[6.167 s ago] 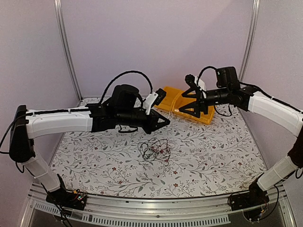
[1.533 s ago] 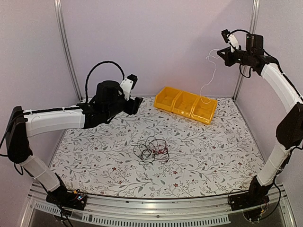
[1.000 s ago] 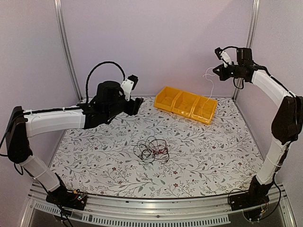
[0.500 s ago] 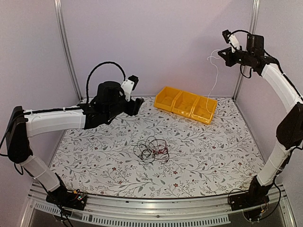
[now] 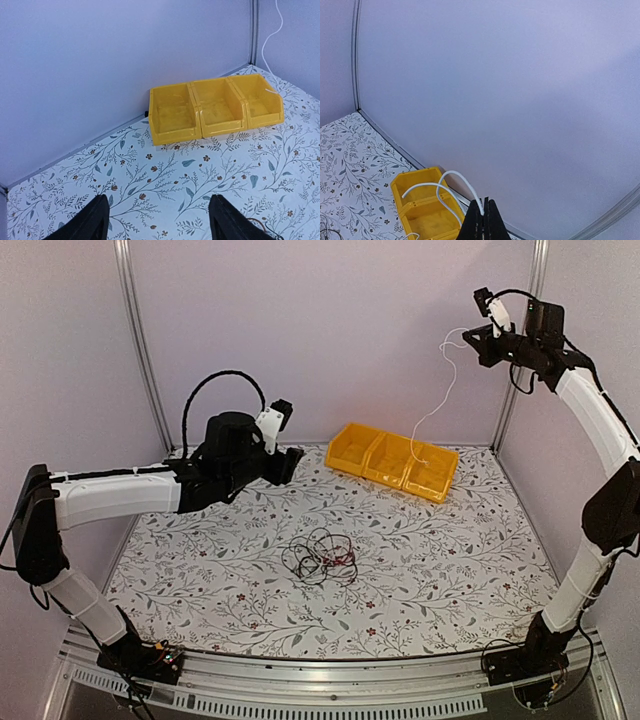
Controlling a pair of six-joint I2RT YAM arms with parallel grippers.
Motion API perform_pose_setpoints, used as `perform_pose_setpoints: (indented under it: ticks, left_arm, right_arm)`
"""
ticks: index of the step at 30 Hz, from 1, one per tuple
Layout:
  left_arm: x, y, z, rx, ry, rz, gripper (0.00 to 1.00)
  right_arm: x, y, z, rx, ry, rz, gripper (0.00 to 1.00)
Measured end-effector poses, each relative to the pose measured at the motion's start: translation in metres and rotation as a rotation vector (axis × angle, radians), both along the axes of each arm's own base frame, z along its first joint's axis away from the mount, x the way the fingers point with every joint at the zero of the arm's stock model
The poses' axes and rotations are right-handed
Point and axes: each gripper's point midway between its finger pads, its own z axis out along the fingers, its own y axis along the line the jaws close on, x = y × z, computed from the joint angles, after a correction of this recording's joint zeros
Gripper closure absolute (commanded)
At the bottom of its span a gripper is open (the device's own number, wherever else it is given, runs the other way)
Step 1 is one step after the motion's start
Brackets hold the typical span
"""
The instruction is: Untangle the cables
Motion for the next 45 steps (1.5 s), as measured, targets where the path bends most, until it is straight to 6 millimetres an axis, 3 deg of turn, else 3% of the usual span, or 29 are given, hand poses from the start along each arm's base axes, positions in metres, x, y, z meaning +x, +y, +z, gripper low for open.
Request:
perform_pose_setpoints:
  ticks: [8,15,19,23,28,38,45]
  left_arm:
    - [-0.001,0.0,-0.001,0.004,0.003,0.0,0.3]
    - [-0.001,-0.001,-0.001,0.006,0.001,0.002,0.3]
    - [-0.003,-0.002,-0.001,0.009,0.0,0.004,0.3]
    - [-0.004,-0.003,-0.001,0.013,-0.003,0.001,0.3]
    - [-0.005,-0.004,-0.001,0.014,-0.003,0.001,0.3]
    - [-0.005,-0.004,-0.001,0.017,-0.005,0.002,0.3]
    - [-0.006,-0.007,-0.003,0.022,-0.002,-0.004,0.3]
  right_arm:
    - [0.002,0.0,0.003,0.0,-0.011,-0.001,1.0]
    - [0.022,-0.002,-0.023,-0.011,0.03,-0.024,1.0]
    - [0.04,-0.003,-0.056,-0.027,0.088,-0.037,1.0]
    - [0.059,-0.002,-0.102,-0.045,0.171,-0.042,1.0]
    - [0.07,-0.001,-0.155,-0.059,0.275,-0.039,1.0]
    - [0.062,-0.002,-0.242,-0.097,0.449,-0.034,1.0]
    - [0.062,-0.001,-0.284,-0.117,0.556,-0.017,1.0]
